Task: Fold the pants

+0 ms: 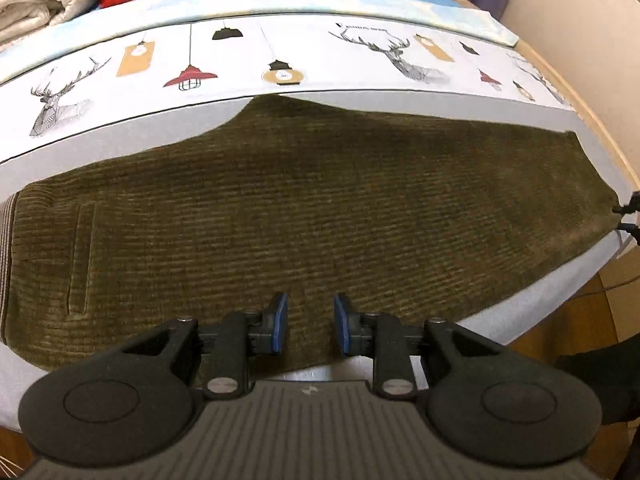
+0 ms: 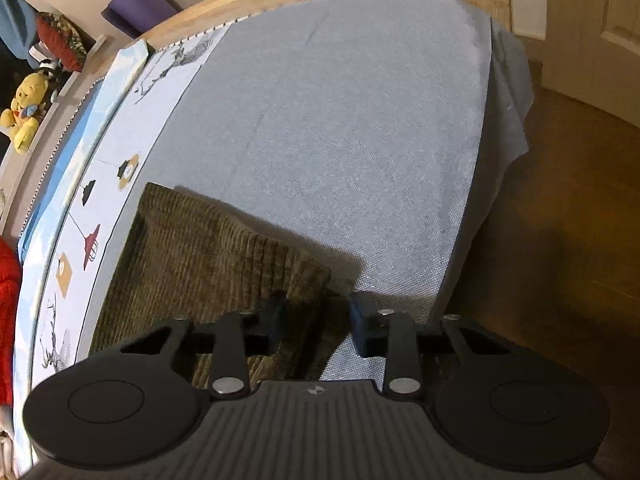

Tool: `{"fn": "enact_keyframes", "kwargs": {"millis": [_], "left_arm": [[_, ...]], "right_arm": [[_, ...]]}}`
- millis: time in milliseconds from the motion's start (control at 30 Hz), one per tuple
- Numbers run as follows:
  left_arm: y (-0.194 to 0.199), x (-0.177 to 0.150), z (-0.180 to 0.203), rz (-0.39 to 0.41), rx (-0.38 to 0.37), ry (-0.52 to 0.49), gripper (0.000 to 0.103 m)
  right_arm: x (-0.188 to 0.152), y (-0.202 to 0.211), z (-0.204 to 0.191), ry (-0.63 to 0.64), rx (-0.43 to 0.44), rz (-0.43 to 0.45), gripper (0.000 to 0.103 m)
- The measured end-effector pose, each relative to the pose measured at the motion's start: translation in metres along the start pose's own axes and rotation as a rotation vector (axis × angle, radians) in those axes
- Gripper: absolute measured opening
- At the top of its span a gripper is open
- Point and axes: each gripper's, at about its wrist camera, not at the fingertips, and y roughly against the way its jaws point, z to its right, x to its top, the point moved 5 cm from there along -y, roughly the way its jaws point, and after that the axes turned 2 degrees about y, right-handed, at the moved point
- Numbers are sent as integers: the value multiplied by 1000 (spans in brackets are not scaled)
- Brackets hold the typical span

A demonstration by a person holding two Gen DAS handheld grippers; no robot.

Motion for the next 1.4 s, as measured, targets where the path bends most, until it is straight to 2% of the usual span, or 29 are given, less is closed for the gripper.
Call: {"fn": "enact_keyframes", "kwargs": {"millis": [67, 233, 367, 433, 500, 600, 700, 800, 900, 967, 1033, 1200, 1233, 1267, 1333, 1367, 1400], "left_arm": [[-1, 4, -3, 8, -3, 18, 28], [3, 14, -9, 41, 6, 58, 28], [12, 18, -21, 76, 4, 104, 28], [18, 19, -28, 95, 4, 125, 28], [25, 19, -38, 112, -1, 156, 28], [32, 17, -53, 124, -6, 191, 28], [37, 14, -67, 130, -2, 218, 28], [40, 10, -81, 125, 4, 247, 28], [42, 5, -92, 114, 2, 272, 28], [42, 1, -97, 105, 2, 279, 28], [42, -2, -99, 100, 1, 276, 28], [41, 3, -99, 103, -13, 269, 29], [40, 5, -97, 104, -17, 272, 31], [40, 7, -96, 106, -23, 277, 31], [40, 10, -93, 110, -31, 277, 32], [40, 12, -91, 113, -37, 274, 32], [39, 12, -89, 114, -41, 269, 32]], "right_arm": [[1, 10, -8, 16, 6, 33, 27], [-5, 51, -41, 85, 49, 160, 24], [-26, 101, -111, 330, 88, 321, 23], [-50, 127, -154, 499, 108, 392, 23], [-91, 155, -207, 701, 161, 473, 23], [-173, 187, -273, 945, 268, 530, 23], [-270, 191, -316, 1124, 375, 486, 23], [-371, 159, -331, 1322, 423, 377, 24], [-457, 99, -314, 1523, 374, 169, 24], [-493, 79, -297, 1627, 340, 99, 24], [-513, 85, -291, 1735, 311, 190, 24], [-518, 106, -299, 1828, 290, 255, 27], [-521, 104, -290, 1893, 307, 236, 33], [-530, 103, -276, 2007, 330, 196, 31], [-536, 113, -255, 2126, 386, 241, 29], [-529, 122, -254, 2093, 439, 248, 29], [-517, 131, -259, 1998, 488, 239, 29]]}}
